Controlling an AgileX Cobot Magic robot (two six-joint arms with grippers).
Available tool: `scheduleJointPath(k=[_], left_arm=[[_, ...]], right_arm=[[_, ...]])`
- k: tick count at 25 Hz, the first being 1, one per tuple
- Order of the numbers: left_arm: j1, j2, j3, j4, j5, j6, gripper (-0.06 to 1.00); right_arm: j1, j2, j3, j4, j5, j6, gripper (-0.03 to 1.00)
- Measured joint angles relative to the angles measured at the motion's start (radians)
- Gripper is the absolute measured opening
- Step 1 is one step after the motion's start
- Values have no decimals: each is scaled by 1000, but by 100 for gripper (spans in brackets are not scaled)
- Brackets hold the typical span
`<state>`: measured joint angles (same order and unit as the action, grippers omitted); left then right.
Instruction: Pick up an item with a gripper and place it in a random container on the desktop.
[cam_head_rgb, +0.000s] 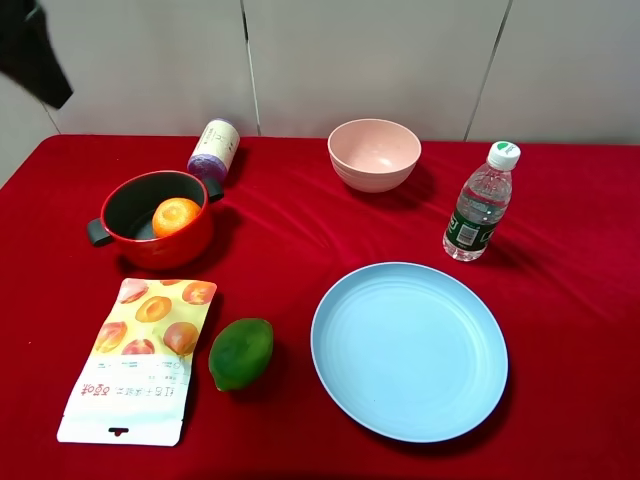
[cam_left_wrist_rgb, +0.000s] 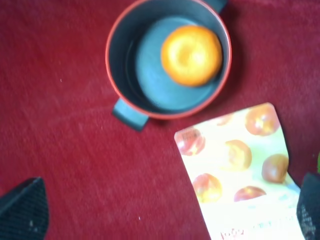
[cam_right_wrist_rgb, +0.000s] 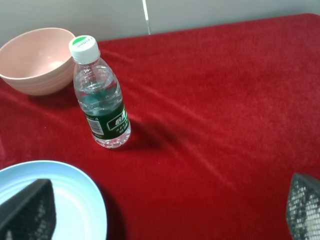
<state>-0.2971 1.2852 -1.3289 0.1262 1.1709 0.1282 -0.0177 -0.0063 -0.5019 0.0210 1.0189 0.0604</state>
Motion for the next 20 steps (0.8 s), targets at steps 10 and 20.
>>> scheduleJointPath(k=[10, 20], left_arm=[[0, -296, 201, 0, 1, 1, 99], [0, -688, 381, 0, 3, 1, 99]], right_arm=[[0, 0, 0, 0, 0, 0, 69], [0, 0, 0, 0, 0, 0, 69]])
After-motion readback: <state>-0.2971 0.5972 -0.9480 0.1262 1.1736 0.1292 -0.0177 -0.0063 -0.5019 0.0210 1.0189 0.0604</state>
